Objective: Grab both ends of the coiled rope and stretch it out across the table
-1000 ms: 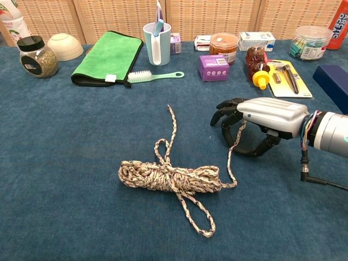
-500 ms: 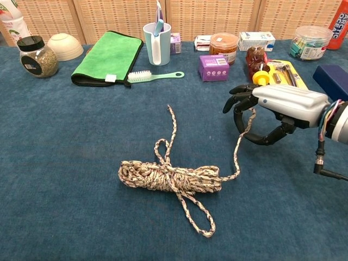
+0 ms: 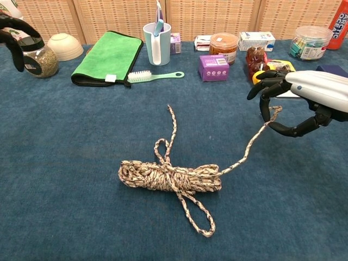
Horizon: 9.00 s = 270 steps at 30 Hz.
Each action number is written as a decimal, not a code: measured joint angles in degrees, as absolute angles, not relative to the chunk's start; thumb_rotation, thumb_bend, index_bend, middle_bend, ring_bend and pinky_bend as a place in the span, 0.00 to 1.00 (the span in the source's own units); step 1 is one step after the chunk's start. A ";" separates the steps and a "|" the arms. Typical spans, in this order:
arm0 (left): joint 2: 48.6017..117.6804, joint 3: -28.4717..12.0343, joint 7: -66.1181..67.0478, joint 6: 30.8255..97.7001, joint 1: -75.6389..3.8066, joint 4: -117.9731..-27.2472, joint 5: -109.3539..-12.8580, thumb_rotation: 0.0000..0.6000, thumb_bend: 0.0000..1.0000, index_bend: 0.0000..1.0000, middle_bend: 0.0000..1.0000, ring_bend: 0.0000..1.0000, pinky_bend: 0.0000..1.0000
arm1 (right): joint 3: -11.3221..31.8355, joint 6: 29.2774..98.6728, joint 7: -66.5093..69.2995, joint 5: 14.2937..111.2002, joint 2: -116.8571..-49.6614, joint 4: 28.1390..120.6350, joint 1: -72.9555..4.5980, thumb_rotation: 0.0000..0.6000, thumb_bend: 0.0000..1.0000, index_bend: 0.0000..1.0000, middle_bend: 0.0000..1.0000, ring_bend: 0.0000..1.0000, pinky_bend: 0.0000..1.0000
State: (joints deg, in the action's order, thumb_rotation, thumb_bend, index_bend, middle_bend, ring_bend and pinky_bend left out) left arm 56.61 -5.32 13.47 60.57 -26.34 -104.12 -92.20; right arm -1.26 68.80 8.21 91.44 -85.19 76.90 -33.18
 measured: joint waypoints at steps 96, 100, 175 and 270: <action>102.19 -4.68 3.66 39.49 -62.71 -57.65 -87.02 1.00 0.38 0.46 0.00 0.00 0.00 | 0.14 68.78 13.36 90.19 -83.48 73.08 -26.11 1.00 0.51 0.64 0.25 0.02 0.00; 102.22 -4.48 3.34 39.46 -62.74 -57.19 -86.93 1.00 0.38 0.47 0.00 0.00 0.00 | 0.19 68.68 13.40 90.17 -83.56 72.95 -26.13 1.00 0.51 0.64 0.25 0.02 0.00; 85.76 -4.52 0.35 51.14 -51.22 -70.26 -80.71 1.00 0.45 0.83 0.07 0.00 0.00 | 3.67 71.89 11.65 88.78 -75.22 78.26 -25.27 1.00 0.51 0.69 0.30 0.08 0.00; 70.32 -9.30 1.76 56.46 -39.66 -86.03 -77.35 1.00 0.44 0.69 0.07 0.00 0.00 | 7.02 70.09 15.68 89.17 -68.43 92.01 -25.36 1.00 0.52 0.62 0.25 0.05 0.00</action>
